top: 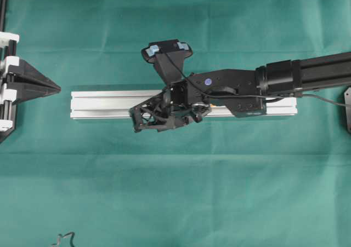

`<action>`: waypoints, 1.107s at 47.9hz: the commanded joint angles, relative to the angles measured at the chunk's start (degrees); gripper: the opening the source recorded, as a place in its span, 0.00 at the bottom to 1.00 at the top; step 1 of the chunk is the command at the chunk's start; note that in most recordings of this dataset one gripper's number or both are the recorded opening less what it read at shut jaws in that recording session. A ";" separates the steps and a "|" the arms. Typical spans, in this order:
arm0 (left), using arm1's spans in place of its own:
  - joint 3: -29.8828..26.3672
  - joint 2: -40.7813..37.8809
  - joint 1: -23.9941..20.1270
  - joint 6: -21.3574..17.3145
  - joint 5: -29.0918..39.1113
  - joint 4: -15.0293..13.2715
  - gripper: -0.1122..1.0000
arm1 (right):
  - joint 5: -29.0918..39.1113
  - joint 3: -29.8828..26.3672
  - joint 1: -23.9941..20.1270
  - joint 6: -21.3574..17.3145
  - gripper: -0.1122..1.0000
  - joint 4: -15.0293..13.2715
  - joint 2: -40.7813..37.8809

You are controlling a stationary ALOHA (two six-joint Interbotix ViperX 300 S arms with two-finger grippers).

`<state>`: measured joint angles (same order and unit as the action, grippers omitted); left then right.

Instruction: Hook the rubber onto the shaft.

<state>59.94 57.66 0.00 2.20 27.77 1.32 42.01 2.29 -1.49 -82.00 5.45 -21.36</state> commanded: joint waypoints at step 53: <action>-1.23 -0.62 -0.09 0.09 -0.26 0.09 0.12 | -0.26 8.53 -0.79 0.35 0.14 -6.06 10.11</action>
<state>59.94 57.57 -0.09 2.20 27.77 1.32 42.10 11.07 -2.11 -81.74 -0.35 -13.45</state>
